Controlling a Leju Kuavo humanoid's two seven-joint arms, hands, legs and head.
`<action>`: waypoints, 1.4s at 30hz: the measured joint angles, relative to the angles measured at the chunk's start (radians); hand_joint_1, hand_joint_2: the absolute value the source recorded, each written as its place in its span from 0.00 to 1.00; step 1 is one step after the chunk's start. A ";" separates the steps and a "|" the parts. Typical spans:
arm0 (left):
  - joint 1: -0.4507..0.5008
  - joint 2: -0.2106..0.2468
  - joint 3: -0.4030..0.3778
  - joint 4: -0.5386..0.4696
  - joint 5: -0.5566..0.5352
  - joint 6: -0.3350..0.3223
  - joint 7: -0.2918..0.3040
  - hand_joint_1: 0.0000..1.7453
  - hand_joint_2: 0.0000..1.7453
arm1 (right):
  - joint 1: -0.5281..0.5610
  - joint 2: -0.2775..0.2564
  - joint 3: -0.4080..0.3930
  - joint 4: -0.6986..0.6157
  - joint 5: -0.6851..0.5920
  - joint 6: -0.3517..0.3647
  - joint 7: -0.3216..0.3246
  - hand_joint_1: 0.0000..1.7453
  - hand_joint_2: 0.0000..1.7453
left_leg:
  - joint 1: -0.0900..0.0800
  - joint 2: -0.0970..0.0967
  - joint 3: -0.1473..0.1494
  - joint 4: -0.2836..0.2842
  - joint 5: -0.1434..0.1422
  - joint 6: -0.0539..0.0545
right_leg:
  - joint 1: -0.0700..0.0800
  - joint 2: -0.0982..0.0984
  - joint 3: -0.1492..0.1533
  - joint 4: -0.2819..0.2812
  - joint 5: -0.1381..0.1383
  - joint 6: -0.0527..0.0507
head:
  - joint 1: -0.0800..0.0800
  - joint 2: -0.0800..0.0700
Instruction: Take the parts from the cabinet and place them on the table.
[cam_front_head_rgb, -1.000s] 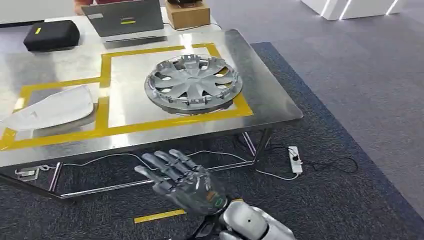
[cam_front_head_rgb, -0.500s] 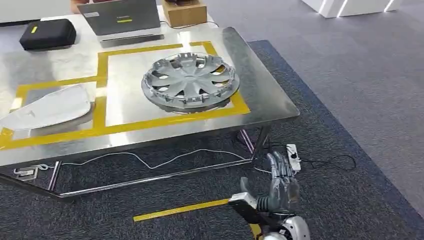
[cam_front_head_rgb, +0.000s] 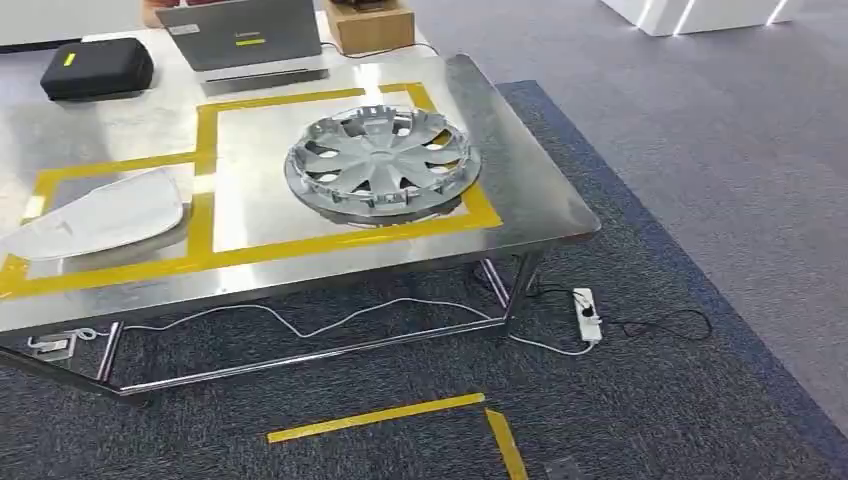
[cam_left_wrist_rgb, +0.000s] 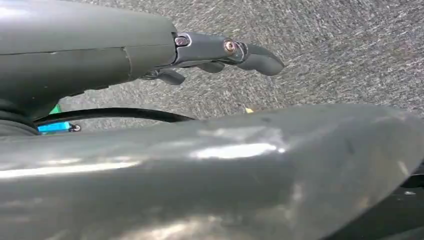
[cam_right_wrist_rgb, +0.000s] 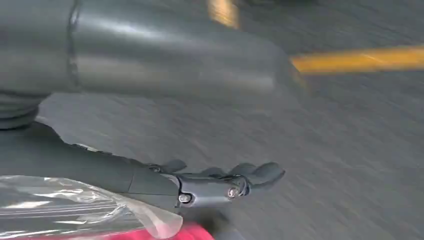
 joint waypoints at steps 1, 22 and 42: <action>0.000 0.000 0.002 0.000 0.003 0.003 0.003 0.00 0.00 | -0.005 -0.002 -0.008 0.020 0.006 0.021 0.060 0.00 0.00 | -0.001 0.000 0.002 -0.002 -0.002 0.011 | -0.001 -0.001 0.002 -0.001 -0.001 0.005 | -0.002 0.000; 0.004 -0.021 0.026 0.000 0.002 0.032 0.010 0.00 0.00 | -0.043 -0.026 -0.053 0.110 0.017 0.132 0.198 0.00 0.00 | 0.040 0.001 -0.119 0.215 -0.144 -0.046 | -0.028 -0.009 -0.035 0.052 0.008 -0.003 | -0.029 -0.001; -0.003 -0.034 0.028 0.002 -0.006 0.034 0.017 0.00 0.00 | -0.039 -0.045 -0.108 0.114 -0.029 0.160 0.174 0.00 0.00 | -0.002 0.008 0.011 0.001 -0.028 0.034 | -0.013 0.008 -0.110 0.311 -0.033 0.043 | -0.023 -0.001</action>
